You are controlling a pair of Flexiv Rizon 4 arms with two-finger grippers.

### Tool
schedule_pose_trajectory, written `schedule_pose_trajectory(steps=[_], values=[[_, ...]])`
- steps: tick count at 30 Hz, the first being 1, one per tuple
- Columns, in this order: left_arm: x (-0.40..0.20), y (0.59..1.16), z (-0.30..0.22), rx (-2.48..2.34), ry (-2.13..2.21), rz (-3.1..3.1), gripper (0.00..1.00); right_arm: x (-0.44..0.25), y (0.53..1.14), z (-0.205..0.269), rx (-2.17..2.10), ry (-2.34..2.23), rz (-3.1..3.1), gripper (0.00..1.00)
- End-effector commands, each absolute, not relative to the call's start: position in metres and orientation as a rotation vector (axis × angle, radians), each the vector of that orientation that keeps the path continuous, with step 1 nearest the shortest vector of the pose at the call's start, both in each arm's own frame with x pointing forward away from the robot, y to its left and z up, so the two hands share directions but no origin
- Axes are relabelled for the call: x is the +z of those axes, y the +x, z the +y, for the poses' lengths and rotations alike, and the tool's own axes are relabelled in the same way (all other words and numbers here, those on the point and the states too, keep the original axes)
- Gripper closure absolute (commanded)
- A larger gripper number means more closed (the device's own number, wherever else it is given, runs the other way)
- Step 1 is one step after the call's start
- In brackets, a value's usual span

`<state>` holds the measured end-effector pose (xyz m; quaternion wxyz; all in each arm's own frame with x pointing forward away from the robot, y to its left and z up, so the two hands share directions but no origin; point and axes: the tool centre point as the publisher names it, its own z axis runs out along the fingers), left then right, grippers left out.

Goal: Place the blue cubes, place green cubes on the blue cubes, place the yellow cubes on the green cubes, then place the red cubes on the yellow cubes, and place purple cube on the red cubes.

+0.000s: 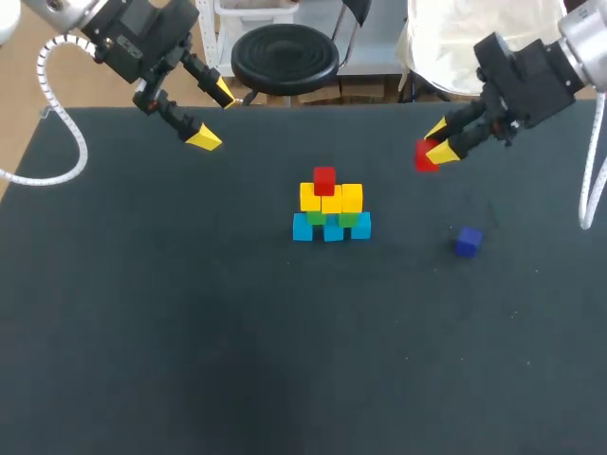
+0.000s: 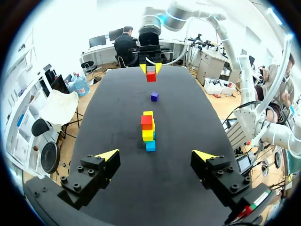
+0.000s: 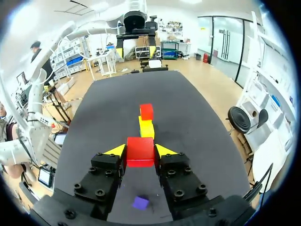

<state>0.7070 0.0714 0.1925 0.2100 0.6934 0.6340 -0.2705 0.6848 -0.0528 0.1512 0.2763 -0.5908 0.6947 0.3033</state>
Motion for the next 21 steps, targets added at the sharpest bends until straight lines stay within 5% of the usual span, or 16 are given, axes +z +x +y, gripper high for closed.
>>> schedule_pose_trajectory(steps=[1,21], values=[[0.192,0.706,0.072,-0.751,1.927,1.758,0.00,0.147,0.676,-0.040,0.766,-1.554,1.855,1.00],[0.192,0.706,0.072,-0.751,1.927,1.758,0.00,0.147,0.675,-0.027,0.792,-1.538,1.858,1.00]])
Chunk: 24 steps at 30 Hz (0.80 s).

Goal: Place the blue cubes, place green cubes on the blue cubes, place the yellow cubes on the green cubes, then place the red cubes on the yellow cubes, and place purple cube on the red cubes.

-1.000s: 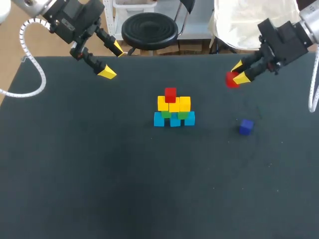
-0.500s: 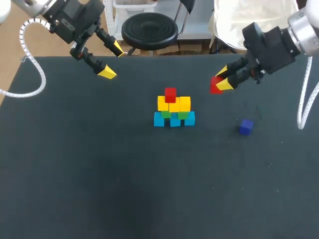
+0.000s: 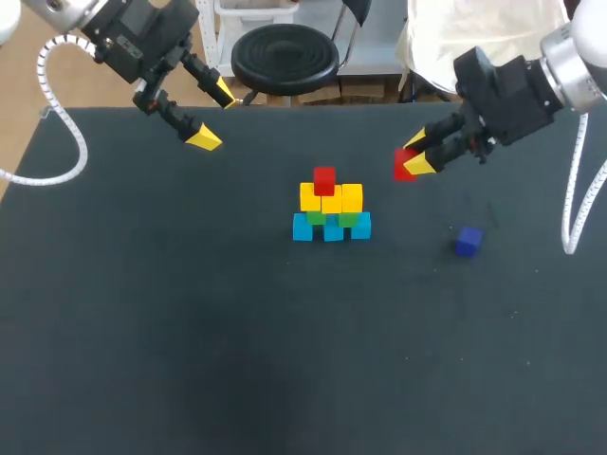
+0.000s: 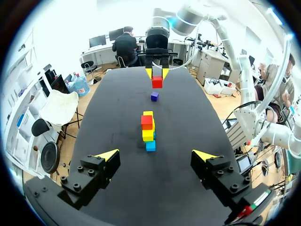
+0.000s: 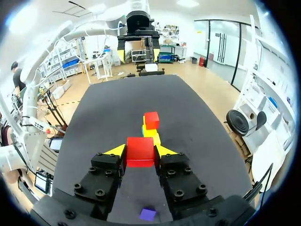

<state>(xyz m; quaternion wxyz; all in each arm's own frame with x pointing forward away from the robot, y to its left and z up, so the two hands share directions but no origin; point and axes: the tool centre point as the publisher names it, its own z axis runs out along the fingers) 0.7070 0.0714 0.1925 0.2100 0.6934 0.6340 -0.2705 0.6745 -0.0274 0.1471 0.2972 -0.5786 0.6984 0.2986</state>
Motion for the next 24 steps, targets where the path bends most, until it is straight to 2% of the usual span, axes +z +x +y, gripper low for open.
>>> schedule_pose_trajectory(steps=[1,17,24], values=[[0.192,0.706,0.072,-0.751,1.927,1.758,0.00,0.147,0.675,-0.027,0.792,-1.538,1.858,1.00],[0.192,0.706,0.072,-0.751,1.927,1.758,0.00,0.147,0.675,-0.027,0.792,-1.538,1.858,1.00],[0.192,0.706,0.072,-0.751,1.927,1.758,0.00,0.170,0.673,-0.005,0.741,-1.735,1.825,1.00]])
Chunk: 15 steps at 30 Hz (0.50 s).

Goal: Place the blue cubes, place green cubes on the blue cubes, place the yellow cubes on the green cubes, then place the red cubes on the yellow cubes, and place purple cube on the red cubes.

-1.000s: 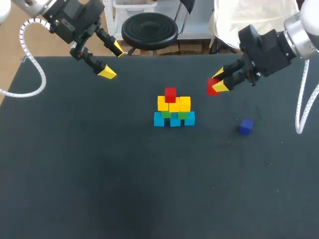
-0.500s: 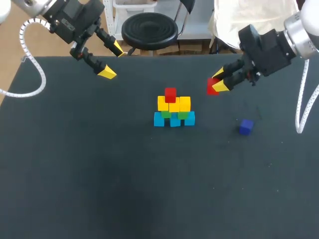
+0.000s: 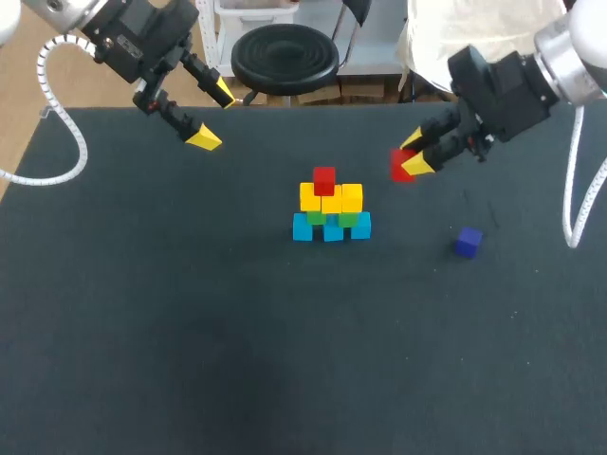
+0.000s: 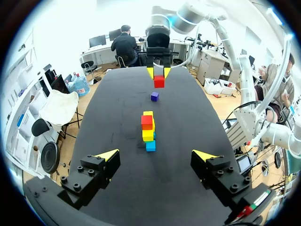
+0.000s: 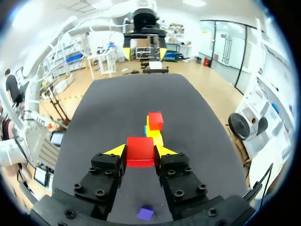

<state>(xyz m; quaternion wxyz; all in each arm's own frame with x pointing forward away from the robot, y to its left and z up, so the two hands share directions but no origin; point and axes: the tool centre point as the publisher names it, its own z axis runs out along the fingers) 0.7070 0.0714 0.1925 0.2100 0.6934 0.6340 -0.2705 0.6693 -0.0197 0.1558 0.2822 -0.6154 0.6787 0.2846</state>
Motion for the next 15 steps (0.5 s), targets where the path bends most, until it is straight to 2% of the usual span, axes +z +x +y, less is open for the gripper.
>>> schedule_pose_trajectory(steps=[1,8,15], values=[[0.192,0.706,0.072,-0.751,1.927,1.758,0.00,0.172,0.673,-0.002,0.746,-1.761,1.808,1.00],[0.192,0.706,0.072,-0.751,1.927,1.758,0.00,0.171,0.663,0.021,0.749,-1.809,1.812,1.00],[0.192,0.706,0.072,-0.751,1.927,1.758,0.00,0.155,0.656,0.022,0.732,-1.735,1.874,1.00]])
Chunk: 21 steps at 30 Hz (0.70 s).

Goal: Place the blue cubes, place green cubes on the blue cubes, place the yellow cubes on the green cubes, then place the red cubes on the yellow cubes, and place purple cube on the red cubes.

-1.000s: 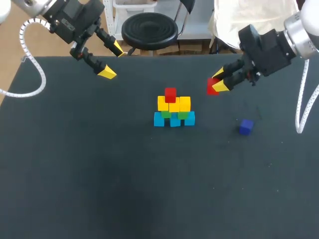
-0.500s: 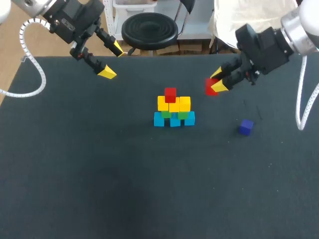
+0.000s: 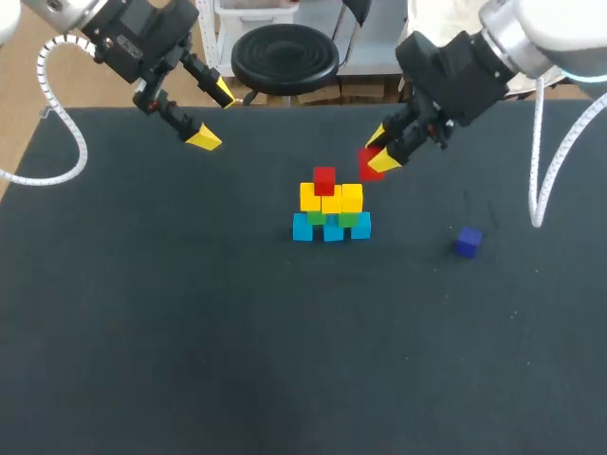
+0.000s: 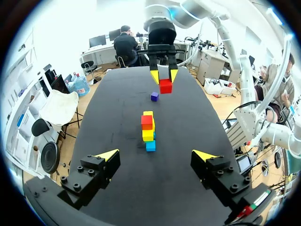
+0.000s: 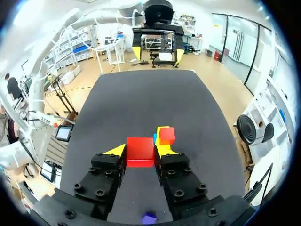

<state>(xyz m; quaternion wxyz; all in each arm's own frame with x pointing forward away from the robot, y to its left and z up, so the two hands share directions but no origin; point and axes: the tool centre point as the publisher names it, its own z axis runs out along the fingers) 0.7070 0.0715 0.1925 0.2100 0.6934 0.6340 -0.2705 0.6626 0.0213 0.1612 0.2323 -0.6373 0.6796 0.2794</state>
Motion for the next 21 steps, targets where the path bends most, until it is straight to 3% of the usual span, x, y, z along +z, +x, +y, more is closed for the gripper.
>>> schedule_pose_trajectory(steps=[1,21], values=[[0.192,0.706,0.072,-0.751,1.927,1.758,0.00,0.153,0.655,0.022,0.722,-1.722,1.877,1.00],[0.192,0.706,0.072,-0.751,1.927,1.758,0.00,0.127,0.659,0.033,0.783,-1.699,1.810,1.00]])
